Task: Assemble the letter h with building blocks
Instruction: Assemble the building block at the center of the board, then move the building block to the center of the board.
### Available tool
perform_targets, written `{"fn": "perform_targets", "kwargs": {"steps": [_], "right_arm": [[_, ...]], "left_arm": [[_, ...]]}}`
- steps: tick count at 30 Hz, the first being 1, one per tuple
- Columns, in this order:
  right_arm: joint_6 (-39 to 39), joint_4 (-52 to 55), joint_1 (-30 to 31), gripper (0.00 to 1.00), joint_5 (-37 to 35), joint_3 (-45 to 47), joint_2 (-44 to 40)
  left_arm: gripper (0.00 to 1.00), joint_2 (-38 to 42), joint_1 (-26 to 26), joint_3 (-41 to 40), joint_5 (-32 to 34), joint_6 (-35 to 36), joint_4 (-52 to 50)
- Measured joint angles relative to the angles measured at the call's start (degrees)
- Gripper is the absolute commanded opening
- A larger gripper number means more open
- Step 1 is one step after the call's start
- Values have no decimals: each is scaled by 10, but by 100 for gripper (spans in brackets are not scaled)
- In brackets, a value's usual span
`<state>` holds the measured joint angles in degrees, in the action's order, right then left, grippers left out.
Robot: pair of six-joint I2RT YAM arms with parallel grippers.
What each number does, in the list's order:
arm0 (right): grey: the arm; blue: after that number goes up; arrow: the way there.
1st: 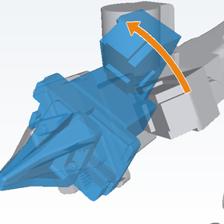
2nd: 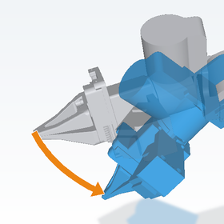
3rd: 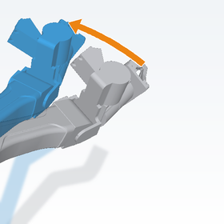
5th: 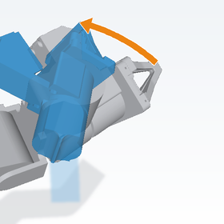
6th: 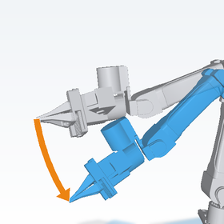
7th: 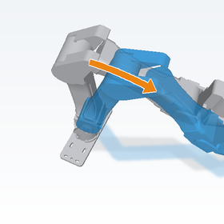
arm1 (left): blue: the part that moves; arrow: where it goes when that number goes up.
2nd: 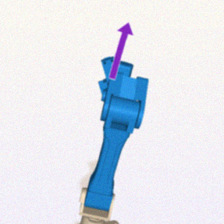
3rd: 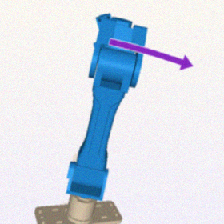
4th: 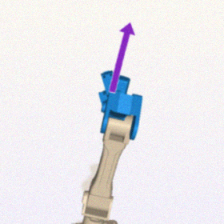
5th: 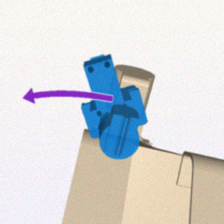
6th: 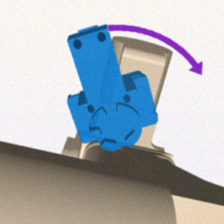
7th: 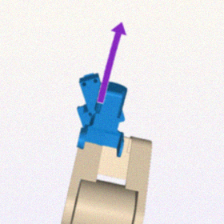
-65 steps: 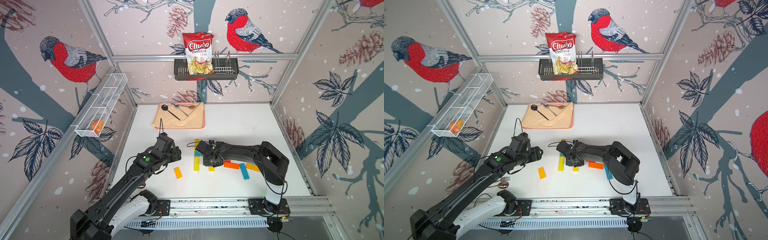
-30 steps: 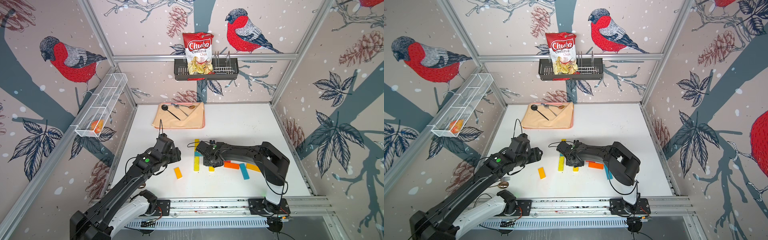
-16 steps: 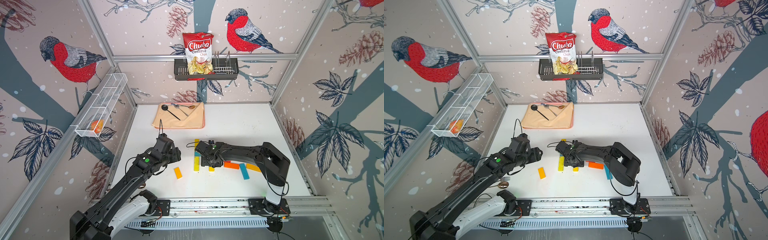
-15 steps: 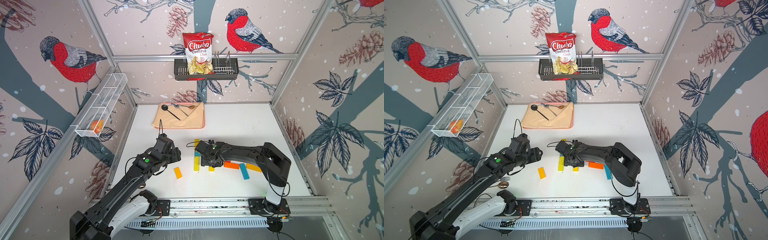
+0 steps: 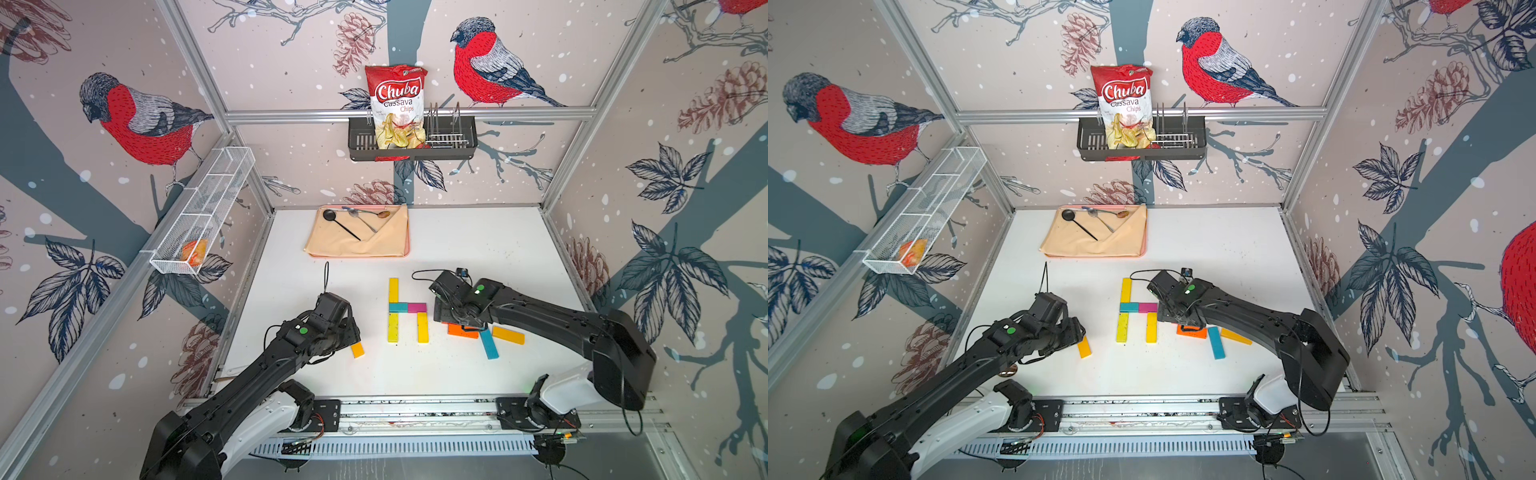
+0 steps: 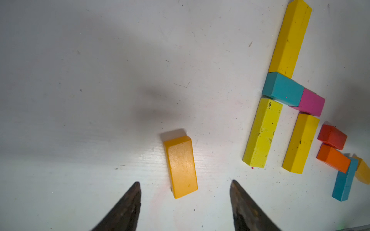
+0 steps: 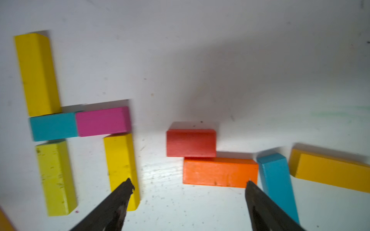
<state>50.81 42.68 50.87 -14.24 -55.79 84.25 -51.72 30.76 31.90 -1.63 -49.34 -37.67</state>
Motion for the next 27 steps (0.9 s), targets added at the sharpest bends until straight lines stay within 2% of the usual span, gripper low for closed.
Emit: {"fn": "perform_targets", "kwargs": {"steps": [5, 14, 19, 27], "right_arm": [[-30, -23, -6, 100, 17, 40, 6], [-74, -75, -9, 97, 22, 39, 83], [-79, -109, -69, 94, 33, 49, 97], [-88, -134, -182, 93, 35, 115, 37]], "left_arm": [[70, 13, 1, 25, 4, -2, 1], [71, 33, 0, 43, 32, -1, -3], [71, 36, 0, 44, 33, -1, -5], [71, 35, 0, 41, 33, 3, -5]]}}
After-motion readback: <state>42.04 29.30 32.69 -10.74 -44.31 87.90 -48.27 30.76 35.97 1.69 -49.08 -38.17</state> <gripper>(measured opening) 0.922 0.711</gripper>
